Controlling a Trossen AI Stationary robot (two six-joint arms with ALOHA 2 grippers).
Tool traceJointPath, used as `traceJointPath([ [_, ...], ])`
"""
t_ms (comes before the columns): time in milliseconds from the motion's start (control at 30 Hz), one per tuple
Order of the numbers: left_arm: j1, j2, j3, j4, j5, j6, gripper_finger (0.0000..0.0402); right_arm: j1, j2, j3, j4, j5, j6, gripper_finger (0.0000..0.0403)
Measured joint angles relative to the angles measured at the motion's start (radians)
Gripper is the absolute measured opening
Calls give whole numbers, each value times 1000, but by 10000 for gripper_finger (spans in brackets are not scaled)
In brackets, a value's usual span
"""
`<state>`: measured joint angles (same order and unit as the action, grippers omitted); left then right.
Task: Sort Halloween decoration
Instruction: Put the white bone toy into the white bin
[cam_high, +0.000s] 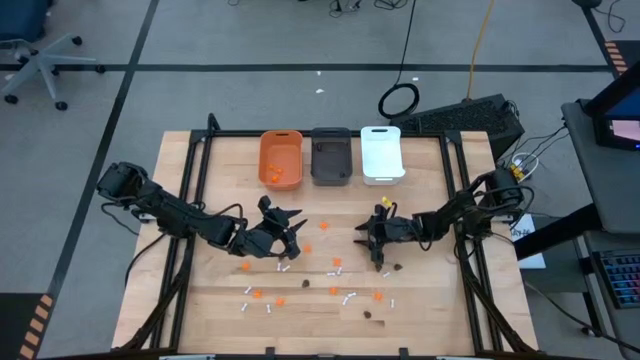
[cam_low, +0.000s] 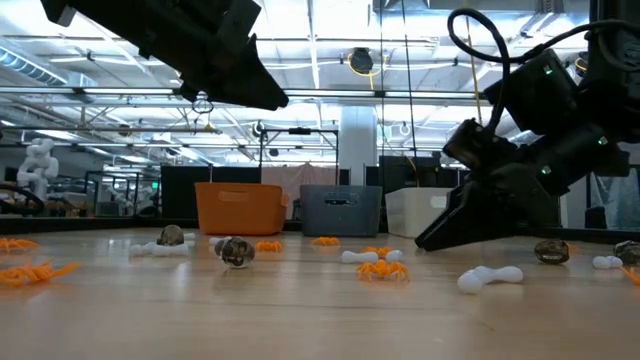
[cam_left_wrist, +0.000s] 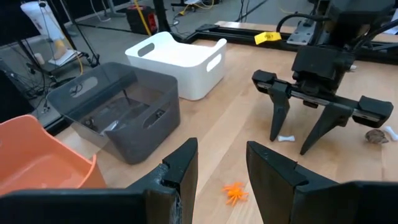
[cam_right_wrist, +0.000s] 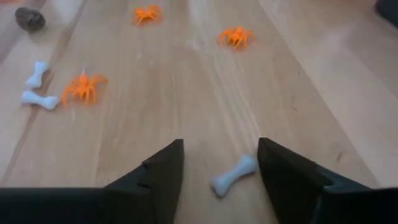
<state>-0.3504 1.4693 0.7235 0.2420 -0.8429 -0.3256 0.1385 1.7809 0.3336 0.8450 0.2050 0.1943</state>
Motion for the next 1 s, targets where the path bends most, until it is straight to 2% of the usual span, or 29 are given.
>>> traceJointPath([
  [233, 0, 0, 0, -17, 0, -3, 136, 0, 0, -1, -61, 40, 40, 122],
  [400, 0, 0, 0, -23, 0, -5, 136, 0, 0, -1, -73, 35, 41, 100],
  [767, -2, 0, 0, -54, 0, -7, 136, 11, -21, -2, -104, 35, 54, 120],
  [933, -3, 0, 0, -53, 1, -6, 136, 28, -126, -3, -171, 63, 63, 131],
  [1000, -5, 0, 0, -54, 1, -7, 136, 37, -172, -9, -205, 107, 65, 134],
])
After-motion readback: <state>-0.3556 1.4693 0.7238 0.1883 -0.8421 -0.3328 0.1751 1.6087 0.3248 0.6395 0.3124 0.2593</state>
